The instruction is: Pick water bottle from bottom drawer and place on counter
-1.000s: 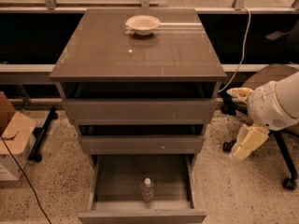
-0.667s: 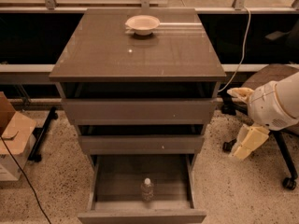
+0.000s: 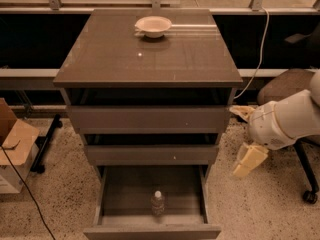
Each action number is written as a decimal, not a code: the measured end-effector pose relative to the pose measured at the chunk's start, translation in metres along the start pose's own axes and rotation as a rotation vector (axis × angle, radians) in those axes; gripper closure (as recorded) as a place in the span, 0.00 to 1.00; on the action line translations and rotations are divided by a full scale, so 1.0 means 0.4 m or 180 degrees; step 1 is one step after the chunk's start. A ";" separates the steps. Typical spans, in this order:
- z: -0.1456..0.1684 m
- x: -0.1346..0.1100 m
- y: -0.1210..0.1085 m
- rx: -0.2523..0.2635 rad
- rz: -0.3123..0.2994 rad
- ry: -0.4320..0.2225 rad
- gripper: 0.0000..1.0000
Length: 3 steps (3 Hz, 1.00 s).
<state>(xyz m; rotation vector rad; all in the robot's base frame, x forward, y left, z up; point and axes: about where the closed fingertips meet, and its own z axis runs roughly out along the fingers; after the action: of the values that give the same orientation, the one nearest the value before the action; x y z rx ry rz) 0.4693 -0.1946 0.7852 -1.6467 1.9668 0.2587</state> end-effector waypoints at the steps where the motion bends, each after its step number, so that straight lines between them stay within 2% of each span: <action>1: 0.149 0.018 0.017 -0.0095 0.0032 -0.0192 0.00; 2: 0.248 0.044 0.024 -0.0138 0.0076 -0.0329 0.00; 3: 0.365 0.091 0.047 -0.0235 0.0203 -0.0534 0.00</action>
Offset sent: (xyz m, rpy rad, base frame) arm 0.0285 0.0451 -0.1390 0.1641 0.0325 0.0228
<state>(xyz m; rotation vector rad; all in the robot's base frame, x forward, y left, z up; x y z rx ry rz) 0.4902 -0.1508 0.6418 -1.5552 1.9051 0.4834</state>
